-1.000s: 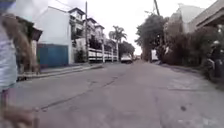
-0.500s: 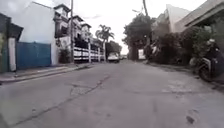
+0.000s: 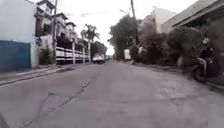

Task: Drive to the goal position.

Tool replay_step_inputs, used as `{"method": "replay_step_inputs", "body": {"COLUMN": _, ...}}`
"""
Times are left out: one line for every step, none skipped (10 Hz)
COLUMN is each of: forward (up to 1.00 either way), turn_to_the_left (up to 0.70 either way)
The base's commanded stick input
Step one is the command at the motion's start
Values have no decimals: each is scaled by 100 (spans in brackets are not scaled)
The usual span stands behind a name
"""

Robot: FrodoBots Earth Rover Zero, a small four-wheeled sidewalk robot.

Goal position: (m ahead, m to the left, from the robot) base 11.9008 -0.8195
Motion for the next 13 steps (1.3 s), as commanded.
{"method": "replay_step_inputs", "body": {"forward": 100, "turn_to_the_left": -2}}
{"method": "replay_step_inputs", "body": {"forward": 100, "turn_to_the_left": 4}}
{"method": "replay_step_inputs", "body": {"forward": 100, "turn_to_the_left": 4}}
{"method": "replay_step_inputs", "body": {"forward": 100, "turn_to_the_left": 4}}
{"method": "replay_step_inputs", "body": {"forward": 100, "turn_to_the_left": 4}}
{"method": "replay_step_inputs", "body": {"forward": 100, "turn_to_the_left": 4}}
{"method": "replay_step_inputs", "body": {"forward": 100, "turn_to_the_left": 4}}
{"method": "replay_step_inputs", "body": {"forward": 100, "turn_to_the_left": 17}}
{"method": "replay_step_inputs", "body": {"forward": 100, "turn_to_the_left": 35}}
{"method": "replay_step_inputs", "body": {"forward": 100, "turn_to_the_left": 44}}
{"method": "replay_step_inputs", "body": {"forward": 100, "turn_to_the_left": 16}}
{"method": "replay_step_inputs", "body": {"forward": 100, "turn_to_the_left": 4}}
{"method": "replay_step_inputs", "body": {"forward": 100, "turn_to_the_left": 4}}
